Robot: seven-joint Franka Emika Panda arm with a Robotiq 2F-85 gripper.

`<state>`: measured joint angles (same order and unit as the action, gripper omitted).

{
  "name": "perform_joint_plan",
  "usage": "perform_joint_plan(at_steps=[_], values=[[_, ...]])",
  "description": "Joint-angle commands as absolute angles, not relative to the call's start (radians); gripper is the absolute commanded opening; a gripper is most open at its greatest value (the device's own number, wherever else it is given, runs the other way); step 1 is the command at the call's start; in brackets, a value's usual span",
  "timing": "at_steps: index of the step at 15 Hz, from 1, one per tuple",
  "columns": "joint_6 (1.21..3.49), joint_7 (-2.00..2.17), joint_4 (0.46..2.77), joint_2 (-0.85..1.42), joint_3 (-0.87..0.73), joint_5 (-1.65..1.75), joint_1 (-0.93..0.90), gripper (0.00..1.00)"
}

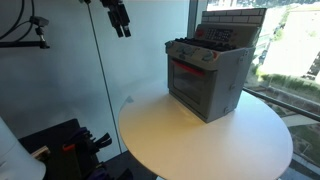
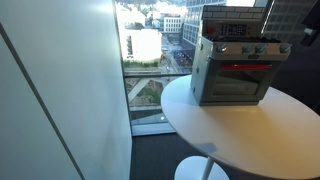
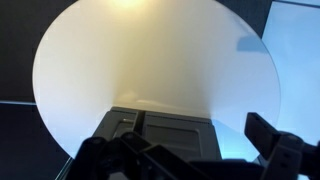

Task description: Turn the knob on the right stove of the stove in an anticlockwise direction

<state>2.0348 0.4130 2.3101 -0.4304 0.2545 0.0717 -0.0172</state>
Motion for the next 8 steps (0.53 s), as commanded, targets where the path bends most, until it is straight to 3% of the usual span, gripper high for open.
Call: perform_joint_plan(at_steps=[1, 8], values=[[2.075, 0.486, 2.221, -0.373, 0.240, 0.119, 0.010, 1.00], [2.232, 0.630, 2.173, -0.321, 0.212, 0.189, 0.077, 1.00]])
